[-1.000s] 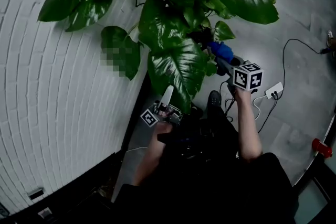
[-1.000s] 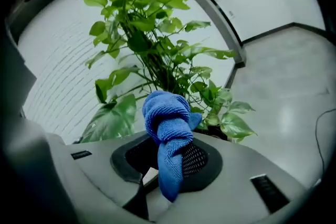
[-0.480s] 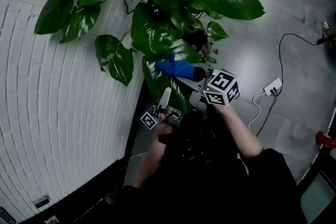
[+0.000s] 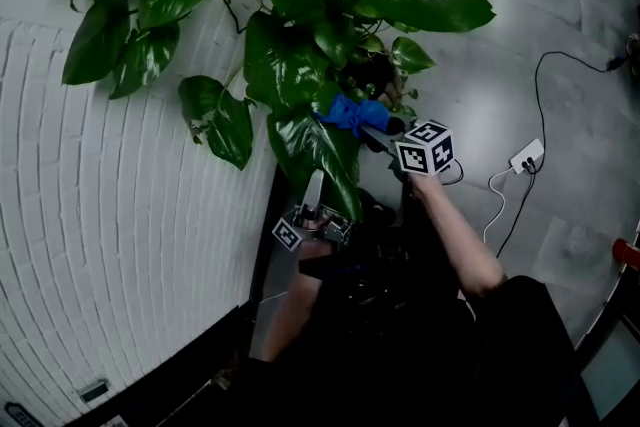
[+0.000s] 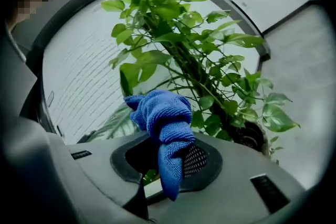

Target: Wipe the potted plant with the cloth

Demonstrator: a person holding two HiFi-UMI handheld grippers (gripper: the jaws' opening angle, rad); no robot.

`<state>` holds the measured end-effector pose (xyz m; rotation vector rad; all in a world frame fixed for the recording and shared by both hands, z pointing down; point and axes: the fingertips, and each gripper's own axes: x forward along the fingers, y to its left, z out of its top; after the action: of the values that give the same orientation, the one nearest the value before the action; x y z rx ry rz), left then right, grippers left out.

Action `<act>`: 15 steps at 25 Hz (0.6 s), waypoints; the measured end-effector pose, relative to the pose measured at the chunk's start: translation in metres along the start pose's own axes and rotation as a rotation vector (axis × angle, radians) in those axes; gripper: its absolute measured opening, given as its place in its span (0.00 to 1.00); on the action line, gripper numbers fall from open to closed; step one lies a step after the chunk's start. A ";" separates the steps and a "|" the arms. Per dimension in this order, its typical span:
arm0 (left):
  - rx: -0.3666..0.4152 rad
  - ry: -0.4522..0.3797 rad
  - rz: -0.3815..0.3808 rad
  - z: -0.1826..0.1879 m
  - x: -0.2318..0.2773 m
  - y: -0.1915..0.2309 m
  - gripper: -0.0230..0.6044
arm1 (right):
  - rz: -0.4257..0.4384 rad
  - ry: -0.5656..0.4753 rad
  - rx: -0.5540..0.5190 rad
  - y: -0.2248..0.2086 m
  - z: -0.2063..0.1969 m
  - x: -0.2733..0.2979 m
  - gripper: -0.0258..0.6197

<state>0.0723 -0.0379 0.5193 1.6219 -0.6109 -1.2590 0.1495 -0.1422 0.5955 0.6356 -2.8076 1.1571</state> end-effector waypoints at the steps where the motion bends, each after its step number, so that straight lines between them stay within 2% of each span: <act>1: 0.000 -0.002 0.001 0.000 0.000 0.001 0.05 | -0.023 -0.003 0.020 -0.011 -0.003 -0.002 0.22; 7: 0.003 -0.009 0.012 0.001 -0.001 0.003 0.06 | -0.165 -0.064 0.114 -0.059 -0.001 -0.044 0.22; 10: -0.001 -0.012 0.012 0.001 -0.001 0.003 0.06 | -0.177 -0.150 0.128 -0.055 0.018 -0.078 0.22; 12: -0.005 -0.014 0.010 0.001 -0.001 0.003 0.06 | -0.089 -0.233 0.114 -0.031 0.036 -0.094 0.22; 15: -0.015 -0.016 0.011 0.000 -0.001 0.005 0.06 | 0.131 -0.316 0.055 0.028 0.055 -0.100 0.22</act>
<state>0.0730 -0.0392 0.5241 1.5955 -0.6182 -1.2674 0.2365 -0.1266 0.5185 0.7042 -3.1315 1.2602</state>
